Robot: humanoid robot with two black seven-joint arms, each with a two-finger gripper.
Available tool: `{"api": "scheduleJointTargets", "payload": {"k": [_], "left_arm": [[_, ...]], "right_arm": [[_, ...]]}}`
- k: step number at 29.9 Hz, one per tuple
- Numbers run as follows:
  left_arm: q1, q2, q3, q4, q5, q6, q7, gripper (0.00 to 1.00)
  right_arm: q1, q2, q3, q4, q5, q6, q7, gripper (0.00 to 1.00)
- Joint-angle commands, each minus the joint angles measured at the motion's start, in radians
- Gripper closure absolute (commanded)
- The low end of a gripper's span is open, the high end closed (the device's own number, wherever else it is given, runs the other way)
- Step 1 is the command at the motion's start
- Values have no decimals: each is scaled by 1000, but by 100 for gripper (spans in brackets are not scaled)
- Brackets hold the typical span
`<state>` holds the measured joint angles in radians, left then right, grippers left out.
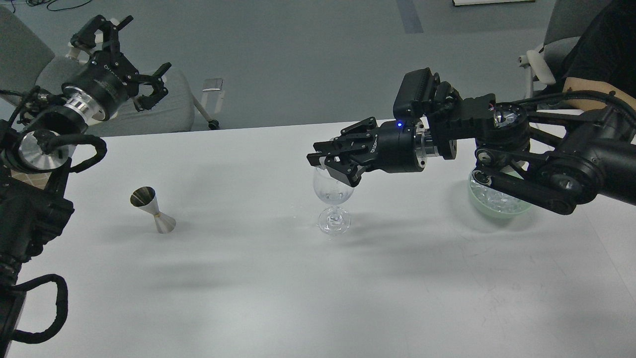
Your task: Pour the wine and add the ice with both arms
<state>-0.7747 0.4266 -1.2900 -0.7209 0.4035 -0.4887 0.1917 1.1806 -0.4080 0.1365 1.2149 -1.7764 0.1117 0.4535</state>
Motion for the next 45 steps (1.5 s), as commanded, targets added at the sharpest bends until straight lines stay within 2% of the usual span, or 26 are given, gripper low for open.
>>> {"api": "scheduleJointTargets", "payload": {"k": [1,7,13,15,17,19,20,27,28,32,33,34,35,38,44,45], "left_arm": [[0,0,1,0,0,0,0,2],[0,0,1,0,0,0,0,2],[-2,0,1,0,0,0,0,2],[-2,1,1,0,0,0,0,2],[-2,1,1,0,0,0,0,2],[-2,1,1,0,0,0,0,2],[-2,1,1,0,0,0,0,2],[-2,1,0,0,-2,0,0,2],[-2,3,1,0,-2,0,0,2],[-2,3,1,0,-3,0,0,2],[-2,3,1,0,-2,0,0,2],[-2,3,1,0,-3,0,0,2],[-2,3,1,0,-3,0,0,2],[-2,3,1,0,-3,0,0,2],[-2,4,1,0,-3,0,0,2],[-2,4,1,0,-3,0,0,2]], "right_arm": [[-4,0,0,2,0,-1,-1,86],[-1,3,2,3,3,-1,-1,82],[-1,20,2,2,6,-3,-1,73],[-1,20,0,3,6,-4,-1,68],[-1,20,0,3,5,-4,-2,58],[-1,20,2,3,6,-6,-2,54],[-1,20,2,5,6,-7,-2,49],[-4,18,2,5,6,-12,-2,44],[-4,18,3,6,6,-14,-2,35],[-4,17,3,6,6,-15,-2,31],[-4,18,6,6,8,-17,-2,27],[-7,18,9,6,21,-18,-2,10],[-7,18,9,6,35,-18,-2,4],[-4,20,9,8,92,-11,-2,0],[-4,20,6,8,98,-6,-2,0],[-4,18,5,8,100,-6,-2,3]]}}
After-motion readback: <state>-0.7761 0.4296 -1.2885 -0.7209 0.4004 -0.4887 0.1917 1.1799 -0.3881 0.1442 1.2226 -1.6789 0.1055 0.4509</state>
